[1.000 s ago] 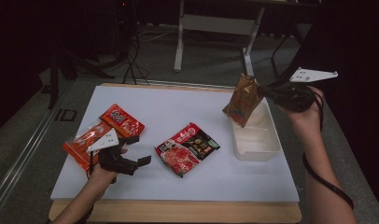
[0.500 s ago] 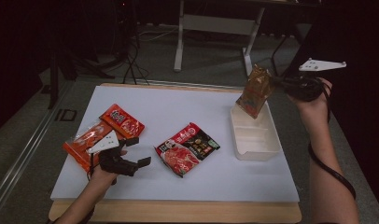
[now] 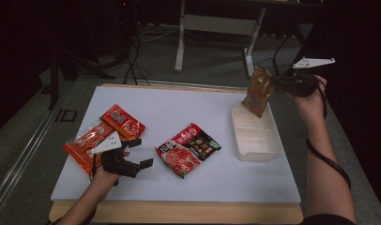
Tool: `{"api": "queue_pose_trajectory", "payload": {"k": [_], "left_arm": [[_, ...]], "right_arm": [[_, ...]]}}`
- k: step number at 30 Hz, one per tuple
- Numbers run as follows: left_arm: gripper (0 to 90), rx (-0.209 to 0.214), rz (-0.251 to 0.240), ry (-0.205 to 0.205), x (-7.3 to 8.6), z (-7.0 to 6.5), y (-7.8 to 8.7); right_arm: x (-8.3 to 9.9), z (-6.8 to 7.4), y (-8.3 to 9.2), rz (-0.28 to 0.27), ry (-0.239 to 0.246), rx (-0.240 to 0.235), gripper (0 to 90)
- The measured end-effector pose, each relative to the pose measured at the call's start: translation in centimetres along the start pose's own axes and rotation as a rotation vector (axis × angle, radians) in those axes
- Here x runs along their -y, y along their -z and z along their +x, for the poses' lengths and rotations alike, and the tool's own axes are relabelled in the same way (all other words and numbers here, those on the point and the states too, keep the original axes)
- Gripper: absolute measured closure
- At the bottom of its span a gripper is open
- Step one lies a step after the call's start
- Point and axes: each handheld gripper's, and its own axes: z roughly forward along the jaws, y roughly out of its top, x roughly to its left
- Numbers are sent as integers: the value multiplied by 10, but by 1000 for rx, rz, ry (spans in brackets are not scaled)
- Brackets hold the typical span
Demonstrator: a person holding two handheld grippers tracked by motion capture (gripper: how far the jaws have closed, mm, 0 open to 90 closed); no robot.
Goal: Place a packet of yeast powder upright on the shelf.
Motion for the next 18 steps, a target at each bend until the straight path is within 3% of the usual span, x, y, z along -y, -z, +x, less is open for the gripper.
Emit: {"api": "queue_pose_trajectory", "payload": {"k": [10,18], "left_arm": [[26,2,2,13,2,2,0],[26,4,3,19,3,3,0]], "right_arm": [[3,-6,-33,56,22,24,866],[6,-1,-46,32,61,-5,844]]}}
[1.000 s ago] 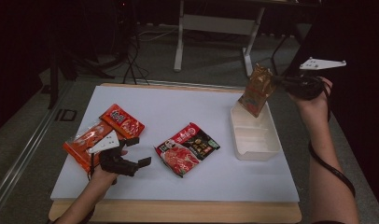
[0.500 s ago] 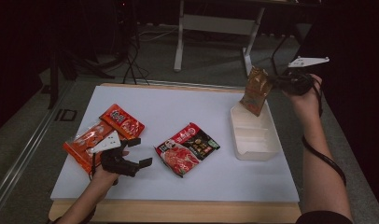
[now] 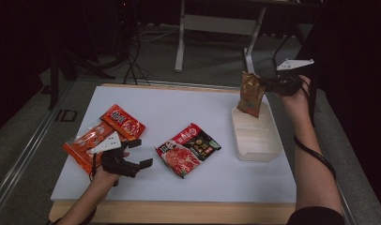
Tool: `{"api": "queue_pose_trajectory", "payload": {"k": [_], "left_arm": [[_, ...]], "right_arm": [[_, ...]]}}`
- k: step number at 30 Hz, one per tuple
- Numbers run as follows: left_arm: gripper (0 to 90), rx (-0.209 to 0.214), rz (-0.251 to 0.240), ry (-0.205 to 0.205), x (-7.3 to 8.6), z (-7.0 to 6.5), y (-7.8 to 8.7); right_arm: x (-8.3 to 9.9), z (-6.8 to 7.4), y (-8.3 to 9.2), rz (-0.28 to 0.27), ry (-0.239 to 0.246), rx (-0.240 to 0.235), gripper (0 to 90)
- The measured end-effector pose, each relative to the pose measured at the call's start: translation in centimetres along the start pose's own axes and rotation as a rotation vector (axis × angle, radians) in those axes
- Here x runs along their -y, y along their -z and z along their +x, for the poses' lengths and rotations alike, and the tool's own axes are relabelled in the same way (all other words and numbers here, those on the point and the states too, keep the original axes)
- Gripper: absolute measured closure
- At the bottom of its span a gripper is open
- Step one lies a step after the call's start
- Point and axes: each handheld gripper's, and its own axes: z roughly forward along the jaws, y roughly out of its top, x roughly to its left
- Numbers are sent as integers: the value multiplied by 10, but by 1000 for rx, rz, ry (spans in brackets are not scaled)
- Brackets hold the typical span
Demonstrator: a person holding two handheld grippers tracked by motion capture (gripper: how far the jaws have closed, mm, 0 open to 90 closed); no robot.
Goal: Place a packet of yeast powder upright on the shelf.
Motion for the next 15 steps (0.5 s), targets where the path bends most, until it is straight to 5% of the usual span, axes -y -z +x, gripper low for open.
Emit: {"api": "queue_pose_trajectory", "payload": {"k": [8,15], "left_arm": [[26,0,6,6,2,1,-1],[26,1,14,6,3,0,-2]], "right_arm": [[5,3,-7,-44,-20,-105,848],[8,8,-14,-45,-13,-145,851]]}}
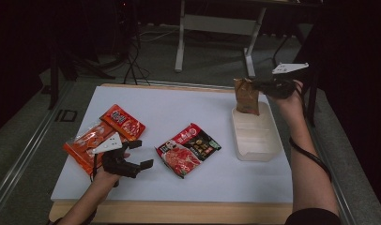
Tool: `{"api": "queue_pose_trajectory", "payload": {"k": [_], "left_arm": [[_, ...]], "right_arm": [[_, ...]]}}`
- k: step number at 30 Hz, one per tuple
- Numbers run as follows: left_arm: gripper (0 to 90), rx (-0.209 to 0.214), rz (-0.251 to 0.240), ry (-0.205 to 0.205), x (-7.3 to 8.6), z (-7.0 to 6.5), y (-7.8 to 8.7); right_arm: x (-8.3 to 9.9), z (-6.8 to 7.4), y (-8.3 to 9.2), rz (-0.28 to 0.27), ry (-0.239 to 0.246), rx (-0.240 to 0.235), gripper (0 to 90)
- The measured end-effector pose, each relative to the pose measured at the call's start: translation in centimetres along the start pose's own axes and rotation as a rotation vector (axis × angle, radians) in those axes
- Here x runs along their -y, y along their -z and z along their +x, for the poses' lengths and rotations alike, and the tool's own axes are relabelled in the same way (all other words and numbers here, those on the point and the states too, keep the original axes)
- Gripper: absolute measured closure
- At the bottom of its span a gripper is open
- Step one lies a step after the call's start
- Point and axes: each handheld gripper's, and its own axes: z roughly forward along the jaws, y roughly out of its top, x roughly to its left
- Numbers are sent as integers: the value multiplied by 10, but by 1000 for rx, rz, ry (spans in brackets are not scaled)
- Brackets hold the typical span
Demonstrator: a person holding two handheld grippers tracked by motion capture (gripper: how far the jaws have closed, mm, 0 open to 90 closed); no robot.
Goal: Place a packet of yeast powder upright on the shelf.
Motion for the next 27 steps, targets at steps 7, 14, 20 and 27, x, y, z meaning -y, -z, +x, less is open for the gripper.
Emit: {"api": "queue_pose_trajectory", "payload": {"k": [7,14,20,27], "left_arm": [[26,-1,4,5,1,1,0],[26,-5,8,6,1,1,-1],[26,-7,8,-2,1,1,-2],[27,-3,14,-44,-1,-5,-5]], "right_arm": [[9,1,-8,26,-4,-11,847],[32,-8,-11,39,-72,40,843],[41,-16,-2,49,-127,100,804],[42,-11,9,25,-140,112,706]]}}
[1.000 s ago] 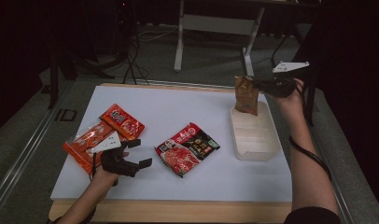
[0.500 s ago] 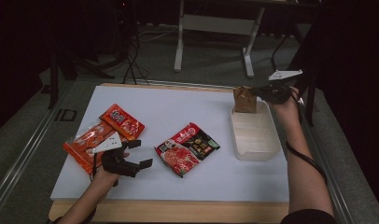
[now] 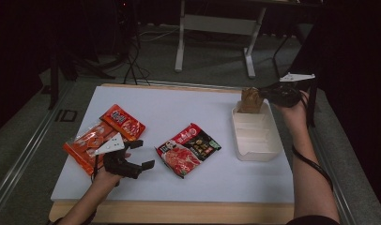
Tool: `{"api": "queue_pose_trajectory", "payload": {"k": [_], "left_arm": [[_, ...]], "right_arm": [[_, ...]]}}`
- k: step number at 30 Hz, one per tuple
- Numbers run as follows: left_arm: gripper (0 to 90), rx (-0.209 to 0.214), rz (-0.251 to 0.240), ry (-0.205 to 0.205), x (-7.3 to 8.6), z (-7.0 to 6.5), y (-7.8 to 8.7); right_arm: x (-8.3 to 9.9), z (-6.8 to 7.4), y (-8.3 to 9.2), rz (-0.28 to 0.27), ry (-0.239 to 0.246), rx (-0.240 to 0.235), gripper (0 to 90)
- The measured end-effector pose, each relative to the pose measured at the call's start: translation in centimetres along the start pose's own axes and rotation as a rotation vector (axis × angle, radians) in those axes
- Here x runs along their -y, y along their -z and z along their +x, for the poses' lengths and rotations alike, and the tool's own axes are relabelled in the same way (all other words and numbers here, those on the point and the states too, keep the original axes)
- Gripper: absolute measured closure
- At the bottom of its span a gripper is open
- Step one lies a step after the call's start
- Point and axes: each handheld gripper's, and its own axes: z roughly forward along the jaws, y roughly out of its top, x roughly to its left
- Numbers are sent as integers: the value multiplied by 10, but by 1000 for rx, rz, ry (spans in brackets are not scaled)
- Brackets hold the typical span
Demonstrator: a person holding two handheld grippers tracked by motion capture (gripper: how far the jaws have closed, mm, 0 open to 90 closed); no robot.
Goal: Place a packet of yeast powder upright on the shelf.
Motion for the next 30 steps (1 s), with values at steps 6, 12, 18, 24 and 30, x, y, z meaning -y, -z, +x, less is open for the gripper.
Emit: {"api": "queue_pose_trajectory", "payload": {"k": [6,12,18,24,30], "left_arm": [[36,16,-4,20,-3,-3,1],[25,8,56,70,-4,-1,2],[25,-12,78,55,-6,-2,2],[25,-18,98,41,-6,-5,0],[25,-14,100,33,-7,-6,1]], "right_arm": [[-3,9,15,-30,-4,12,674],[-9,27,34,-80,27,25,606],[-9,41,46,-94,-11,63,448],[-9,63,60,-155,-19,53,261],[-3,94,70,-206,-29,8,132]]}}
